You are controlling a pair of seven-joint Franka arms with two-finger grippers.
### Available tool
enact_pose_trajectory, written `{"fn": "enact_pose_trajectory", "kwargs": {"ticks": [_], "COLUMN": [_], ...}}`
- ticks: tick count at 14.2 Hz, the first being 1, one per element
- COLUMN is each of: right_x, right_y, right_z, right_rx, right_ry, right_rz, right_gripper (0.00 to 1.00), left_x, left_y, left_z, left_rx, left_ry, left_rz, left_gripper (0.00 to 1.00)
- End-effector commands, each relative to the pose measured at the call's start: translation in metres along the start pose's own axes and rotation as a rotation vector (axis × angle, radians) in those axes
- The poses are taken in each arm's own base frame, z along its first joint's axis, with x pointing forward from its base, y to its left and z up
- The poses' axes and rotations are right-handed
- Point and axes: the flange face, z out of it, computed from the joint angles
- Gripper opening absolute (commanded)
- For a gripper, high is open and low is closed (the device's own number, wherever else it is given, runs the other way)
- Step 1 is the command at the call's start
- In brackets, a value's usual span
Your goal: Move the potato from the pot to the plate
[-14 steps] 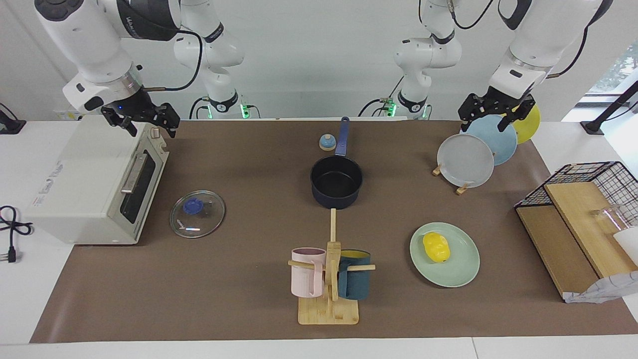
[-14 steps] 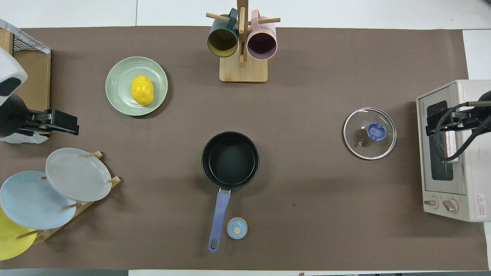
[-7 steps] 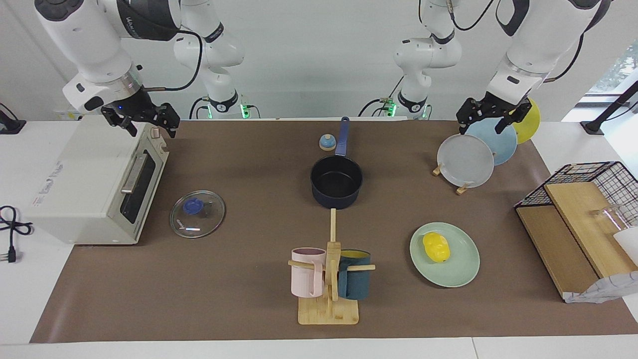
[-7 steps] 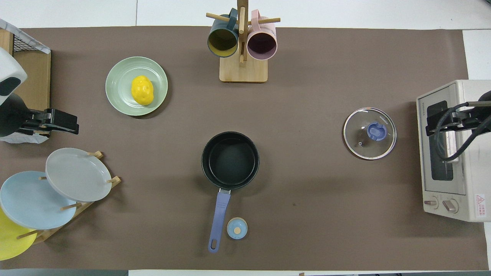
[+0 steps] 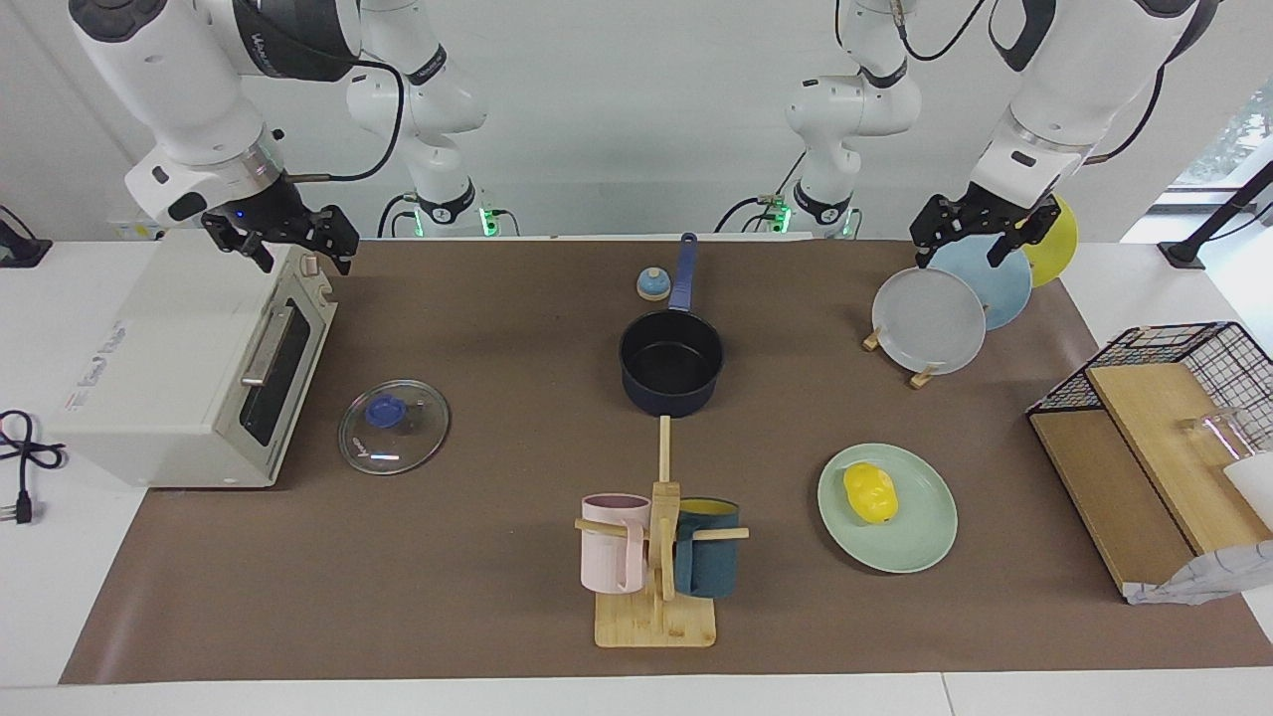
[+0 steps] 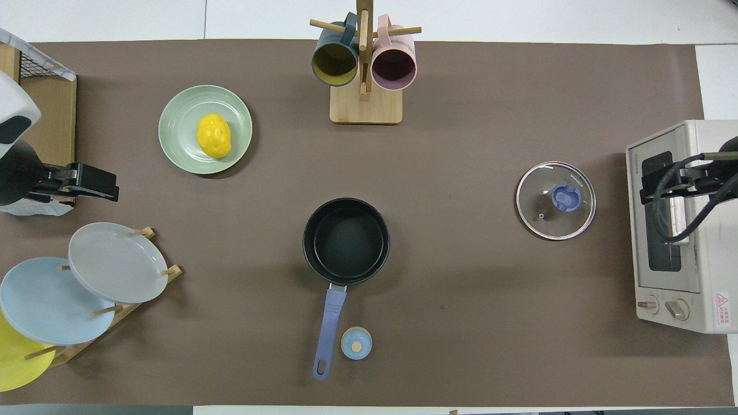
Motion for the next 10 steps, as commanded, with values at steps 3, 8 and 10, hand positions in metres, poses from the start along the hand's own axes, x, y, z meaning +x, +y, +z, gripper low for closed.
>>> {"fn": "enact_pose_trajectory", "kwargs": {"ticks": [3,8,10], "right_x": [-0.0041,-0.0043,-0.0043], "right_y": [0.0013,0.0015,0.0013], "right_z": [-0.0005,-0.0003,-0.0003], "right_rx": [0.021,0.020,0.021], "right_ry": [0.013,0.012,0.012], "right_rz": [0.024,0.024,0.024], "right_gripper": [1.00,1.00,1.00], "left_x": [0.0003,0.0005,0.0005], "left_y": [-0.0047,-0.0055,-0.0055], "left_z": [-0.0043,-0.0037,-0.0030], "left_rx": [-0.019,-0.019,-0.019], "left_ry": [0.037,0.037,0.035], "left_rz": [-0.022,-0.026,-0.026], "left_gripper": [1.00,1.00,1.00]}}
